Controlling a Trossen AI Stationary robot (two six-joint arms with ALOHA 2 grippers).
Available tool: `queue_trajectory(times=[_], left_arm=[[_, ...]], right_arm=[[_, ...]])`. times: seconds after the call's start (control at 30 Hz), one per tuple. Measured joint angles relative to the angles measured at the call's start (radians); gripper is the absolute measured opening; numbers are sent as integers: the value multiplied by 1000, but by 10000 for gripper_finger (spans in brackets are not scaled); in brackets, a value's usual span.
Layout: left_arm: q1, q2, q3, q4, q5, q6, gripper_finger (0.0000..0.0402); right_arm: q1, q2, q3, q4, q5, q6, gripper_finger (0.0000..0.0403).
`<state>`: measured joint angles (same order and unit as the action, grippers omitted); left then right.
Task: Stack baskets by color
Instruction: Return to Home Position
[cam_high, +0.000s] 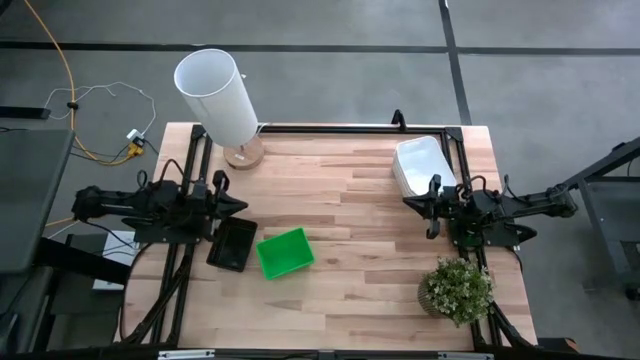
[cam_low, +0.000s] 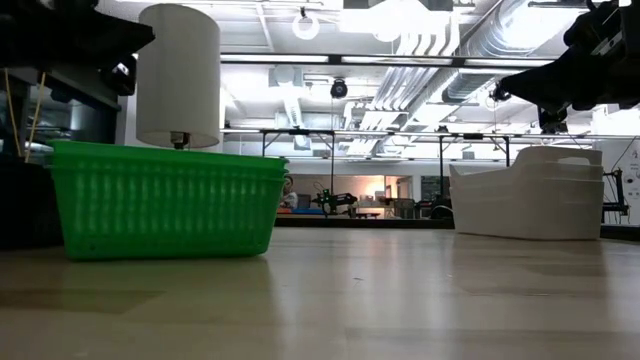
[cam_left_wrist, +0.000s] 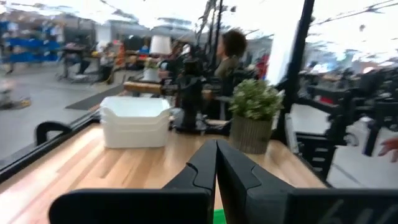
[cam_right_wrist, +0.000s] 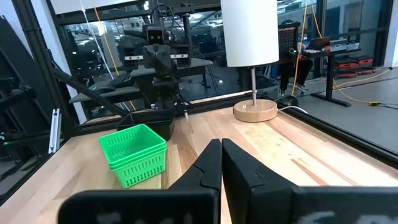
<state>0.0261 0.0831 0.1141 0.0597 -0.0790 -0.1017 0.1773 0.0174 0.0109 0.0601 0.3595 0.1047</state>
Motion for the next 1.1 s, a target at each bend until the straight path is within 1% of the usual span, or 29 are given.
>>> queue_trajectory(times=[0.1,0.23,0.5,0.6,0.9,1.1], left_arm=[[0,-73,-48,4,34,-24,0],[0,-78,-101,31,42,-37,0],[0,-78,-102,-53,52,-21,0],[0,-79,-102,-48,69,28,0],[0,-69,-102,-50,67,93,0],[0,-62,-102,-50,67,96,0]], right_arm=[[0,0,0,-1,0,0,0],[0,2,0,-2,0,0,0],[0,2,0,-2,0,0,0],[0,2,0,-2,0,0,0],[0,2,1,-3,0,0,0],[0,2,1,-3,0,0,0]])
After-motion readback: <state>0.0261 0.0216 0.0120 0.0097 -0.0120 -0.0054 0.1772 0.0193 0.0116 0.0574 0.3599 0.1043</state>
